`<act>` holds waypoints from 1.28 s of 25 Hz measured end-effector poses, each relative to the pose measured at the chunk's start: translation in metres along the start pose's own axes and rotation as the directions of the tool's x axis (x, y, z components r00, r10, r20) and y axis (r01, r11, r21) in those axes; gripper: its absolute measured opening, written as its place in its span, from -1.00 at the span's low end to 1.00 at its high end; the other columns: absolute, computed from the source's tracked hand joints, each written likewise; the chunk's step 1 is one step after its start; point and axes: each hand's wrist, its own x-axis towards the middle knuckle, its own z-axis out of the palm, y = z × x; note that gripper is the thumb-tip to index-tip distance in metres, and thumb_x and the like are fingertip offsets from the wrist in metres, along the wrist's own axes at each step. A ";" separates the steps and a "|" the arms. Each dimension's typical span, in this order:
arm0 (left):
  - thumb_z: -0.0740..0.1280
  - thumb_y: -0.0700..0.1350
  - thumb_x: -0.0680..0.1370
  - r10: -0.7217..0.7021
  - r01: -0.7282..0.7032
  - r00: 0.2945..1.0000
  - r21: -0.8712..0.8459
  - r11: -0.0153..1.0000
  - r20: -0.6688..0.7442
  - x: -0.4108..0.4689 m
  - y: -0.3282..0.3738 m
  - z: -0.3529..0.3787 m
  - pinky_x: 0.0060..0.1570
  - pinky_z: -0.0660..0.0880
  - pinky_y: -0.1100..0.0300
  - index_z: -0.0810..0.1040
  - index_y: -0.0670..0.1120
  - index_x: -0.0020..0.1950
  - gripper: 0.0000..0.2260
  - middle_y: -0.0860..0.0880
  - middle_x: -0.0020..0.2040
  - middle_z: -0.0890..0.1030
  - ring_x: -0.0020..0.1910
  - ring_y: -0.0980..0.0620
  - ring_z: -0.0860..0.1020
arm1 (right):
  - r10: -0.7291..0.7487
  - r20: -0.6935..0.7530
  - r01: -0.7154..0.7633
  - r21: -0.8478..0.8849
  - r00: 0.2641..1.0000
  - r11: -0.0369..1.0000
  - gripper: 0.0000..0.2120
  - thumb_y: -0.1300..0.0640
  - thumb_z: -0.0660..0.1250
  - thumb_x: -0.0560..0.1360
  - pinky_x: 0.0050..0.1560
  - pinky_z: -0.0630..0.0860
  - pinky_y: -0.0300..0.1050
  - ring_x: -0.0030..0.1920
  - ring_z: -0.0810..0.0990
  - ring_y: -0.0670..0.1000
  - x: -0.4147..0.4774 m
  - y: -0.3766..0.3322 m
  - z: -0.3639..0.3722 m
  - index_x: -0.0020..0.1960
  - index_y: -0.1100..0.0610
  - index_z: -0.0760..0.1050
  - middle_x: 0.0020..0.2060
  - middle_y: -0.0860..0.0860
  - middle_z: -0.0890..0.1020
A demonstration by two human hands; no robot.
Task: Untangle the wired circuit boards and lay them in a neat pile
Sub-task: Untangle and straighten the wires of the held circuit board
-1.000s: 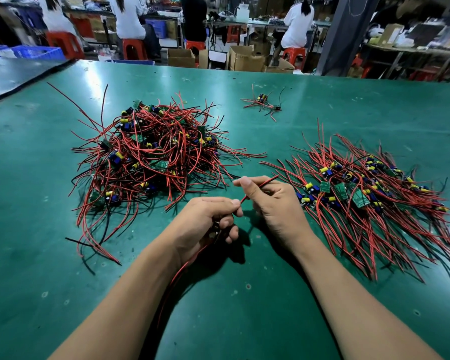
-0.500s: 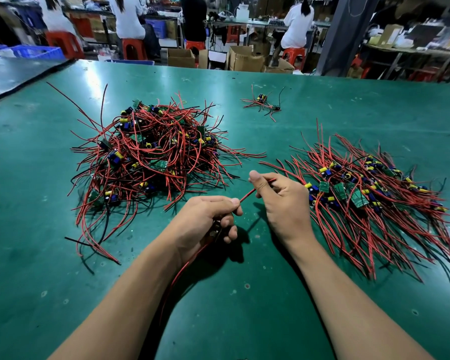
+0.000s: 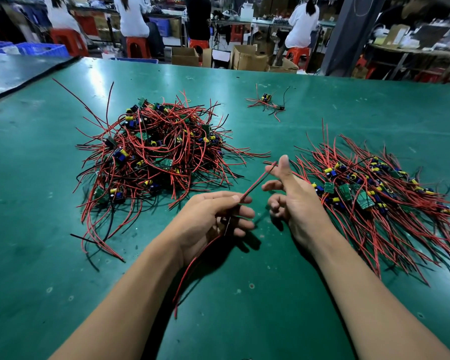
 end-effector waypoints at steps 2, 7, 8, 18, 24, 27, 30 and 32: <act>0.18 -0.08 0.64 -0.024 0.023 1.000 -0.075 0.997 -0.013 0.000 0.004 0.000 -0.22 0.61 0.14 0.54 -0.22 0.22 -0.72 -0.16 -0.07 0.71 -0.23 -0.06 0.68 | 0.032 -0.029 -0.032 -0.010 0.999 0.999 -0.32 -0.52 0.30 0.32 -0.54 0.32 -0.25 -0.50 0.42 -0.10 0.000 -0.001 -0.003 0.13 0.01 0.58 -0.28 -0.06 0.61; 0.05 0.22 0.63 -0.045 0.041 0.999 -0.183 0.982 -0.022 0.001 0.008 -0.004 0.20 0.52 -0.13 0.41 -0.13 0.41 -0.46 -0.15 0.23 0.63 0.20 -0.12 0.61 | -0.024 -0.005 0.024 -0.126 1.000 0.992 -0.64 -0.24 0.36 0.53 -0.51 0.33 -0.22 -0.47 0.43 -0.08 -0.008 0.002 -0.001 -0.03 0.07 0.63 -0.31 -0.07 0.61; 0.03 0.25 0.63 -0.039 0.035 0.999 -0.190 0.981 -0.019 0.002 0.008 -0.004 0.25 0.49 -0.14 0.37 -0.12 0.45 -0.43 -0.15 0.26 0.61 0.24 -0.12 0.58 | -0.051 0.035 0.057 -0.174 0.998 0.983 -0.70 -0.16 0.40 0.54 -0.50 0.34 -0.23 -0.47 0.43 -0.07 -0.011 0.002 0.000 -0.06 0.08 0.63 -0.32 -0.06 0.62; 0.05 0.30 0.59 0.028 0.000 0.995 -0.272 0.962 0.099 0.001 0.007 -0.006 0.14 0.41 0.05 0.43 -0.03 0.45 -0.42 -0.16 0.36 0.51 0.07 -0.08 0.53 | -0.100 0.243 0.180 -0.333 0.965 0.926 -0.71 0.20 0.55 0.44 -0.37 0.54 -0.23 -0.35 0.68 -0.03 -0.039 0.000 0.023 -0.07 0.10 0.42 -0.30 -0.02 0.71; 0.26 -0.21 0.57 0.059 -0.055 0.998 -0.107 0.993 0.035 0.005 -0.005 -0.007 0.04 0.60 0.04 0.50 -0.21 0.25 -0.74 -0.22 0.12 0.66 -0.03 -0.13 0.68 | 0.024 0.182 -0.086 0.336 0.983 0.938 -0.60 0.16 0.51 0.31 -0.40 0.56 -0.24 -0.39 0.61 -0.08 -0.030 -0.018 0.017 0.11 0.13 0.48 -0.23 0.03 0.65; 0.29 -0.35 0.50 0.054 -0.045 0.995 -0.112 0.993 0.082 0.004 -0.006 -0.008 -0.24 0.65 0.13 0.56 -0.20 0.15 -0.76 -0.17 0.00 0.70 -0.30 -0.07 0.68 | 0.114 0.217 -0.203 0.447 0.969 0.871 -0.72 0.14 0.49 0.31 -0.36 0.58 -0.29 -0.35 0.63 -0.10 -0.029 -0.022 0.013 0.00 0.18 0.60 -0.25 0.03 0.67; 0.35 -0.34 0.47 0.076 -0.067 0.990 -0.078 0.995 0.118 0.003 -0.005 -0.010 -0.27 0.64 0.16 0.63 -0.13 0.10 -0.75 -0.14 0.08 0.69 -0.29 -0.05 0.69 | 0.195 0.228 -0.295 0.593 0.954 0.749 -0.77 0.18 0.48 0.30 -0.36 0.61 -0.29 -0.36 0.66 -0.07 -0.027 -0.025 0.011 -0.12 0.27 0.58 -0.29 0.10 0.65; 0.41 -0.27 0.39 0.103 -0.095 0.984 -0.067 0.993 0.144 0.002 -0.005 -0.009 -0.20 0.65 0.16 0.66 -0.06 0.12 -0.68 -0.12 0.13 0.68 -0.19 -0.04 0.70 | 0.213 0.243 -0.323 0.669 0.946 0.669 -0.77 0.20 0.48 0.29 -0.36 0.62 -0.26 -0.36 0.66 -0.05 -0.026 -0.028 0.010 -0.13 0.31 0.58 -0.28 0.14 0.66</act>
